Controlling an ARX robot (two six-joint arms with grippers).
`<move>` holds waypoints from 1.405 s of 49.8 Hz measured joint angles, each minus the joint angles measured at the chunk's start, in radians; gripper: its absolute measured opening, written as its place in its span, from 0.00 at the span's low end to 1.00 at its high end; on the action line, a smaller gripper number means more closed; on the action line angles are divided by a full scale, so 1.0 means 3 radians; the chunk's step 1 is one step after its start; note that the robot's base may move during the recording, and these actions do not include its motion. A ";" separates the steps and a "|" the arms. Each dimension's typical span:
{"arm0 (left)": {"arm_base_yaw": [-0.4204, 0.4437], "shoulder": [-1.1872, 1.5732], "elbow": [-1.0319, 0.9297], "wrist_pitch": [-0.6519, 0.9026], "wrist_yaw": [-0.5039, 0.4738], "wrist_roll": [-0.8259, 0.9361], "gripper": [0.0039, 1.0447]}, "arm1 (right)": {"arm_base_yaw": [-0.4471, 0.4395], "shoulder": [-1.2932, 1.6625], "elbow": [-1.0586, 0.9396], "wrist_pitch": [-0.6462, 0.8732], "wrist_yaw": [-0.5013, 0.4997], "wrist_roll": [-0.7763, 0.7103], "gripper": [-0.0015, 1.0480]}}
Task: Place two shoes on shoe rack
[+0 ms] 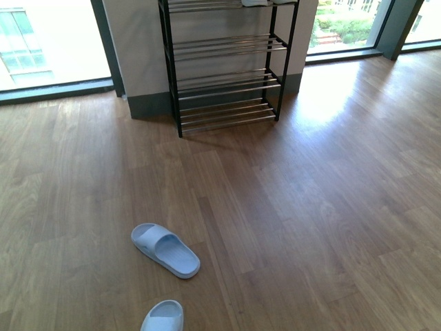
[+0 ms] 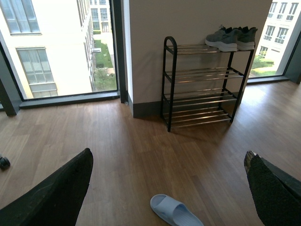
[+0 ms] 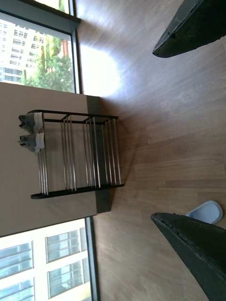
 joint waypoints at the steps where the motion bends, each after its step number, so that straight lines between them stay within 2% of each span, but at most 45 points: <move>1: 0.0000 -0.0001 0.0000 -0.0001 -0.0003 0.0000 0.91 | 0.0000 0.0000 0.0000 0.0000 0.0000 0.0000 0.91; 70: 0.0010 -0.0001 0.0000 0.0000 -0.0010 0.0000 0.91 | 0.0004 0.0000 0.0000 0.0000 -0.0011 0.0005 0.91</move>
